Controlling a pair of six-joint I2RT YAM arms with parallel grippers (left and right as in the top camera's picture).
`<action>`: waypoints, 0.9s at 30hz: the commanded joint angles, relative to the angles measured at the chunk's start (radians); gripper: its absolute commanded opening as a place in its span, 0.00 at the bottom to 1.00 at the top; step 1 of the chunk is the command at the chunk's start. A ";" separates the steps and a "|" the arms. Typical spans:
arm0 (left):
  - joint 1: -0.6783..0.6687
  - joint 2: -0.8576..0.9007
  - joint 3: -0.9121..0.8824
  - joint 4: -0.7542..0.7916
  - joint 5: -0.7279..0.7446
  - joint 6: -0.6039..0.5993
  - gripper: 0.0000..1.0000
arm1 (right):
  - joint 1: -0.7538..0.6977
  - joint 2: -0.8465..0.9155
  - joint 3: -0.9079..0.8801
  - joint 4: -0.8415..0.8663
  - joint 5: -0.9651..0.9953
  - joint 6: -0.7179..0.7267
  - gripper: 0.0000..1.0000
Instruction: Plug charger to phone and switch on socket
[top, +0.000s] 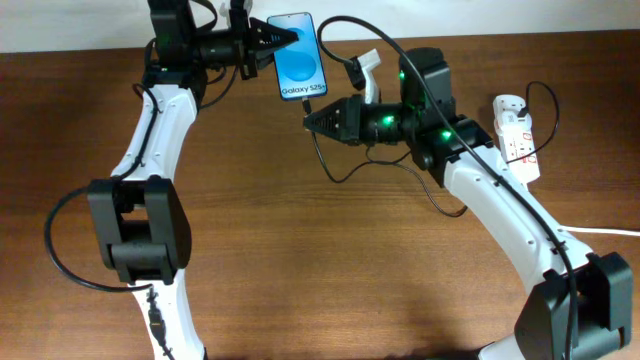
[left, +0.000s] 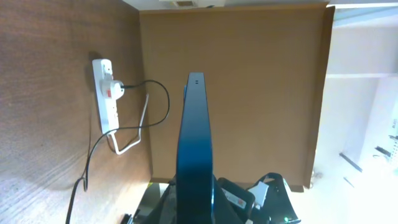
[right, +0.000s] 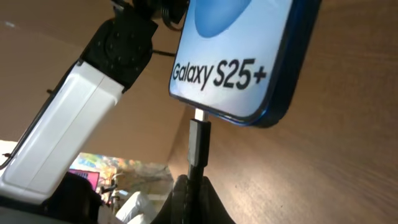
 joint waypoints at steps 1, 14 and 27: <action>-0.008 -0.008 0.011 0.006 0.058 0.016 0.00 | -0.015 -0.006 -0.002 0.009 0.026 0.001 0.04; -0.012 -0.008 0.011 0.006 0.069 0.042 0.00 | -0.015 -0.006 -0.002 0.016 0.050 0.002 0.04; -0.062 -0.008 0.011 0.006 0.079 0.061 0.00 | -0.015 -0.006 -0.002 0.047 0.059 0.008 0.04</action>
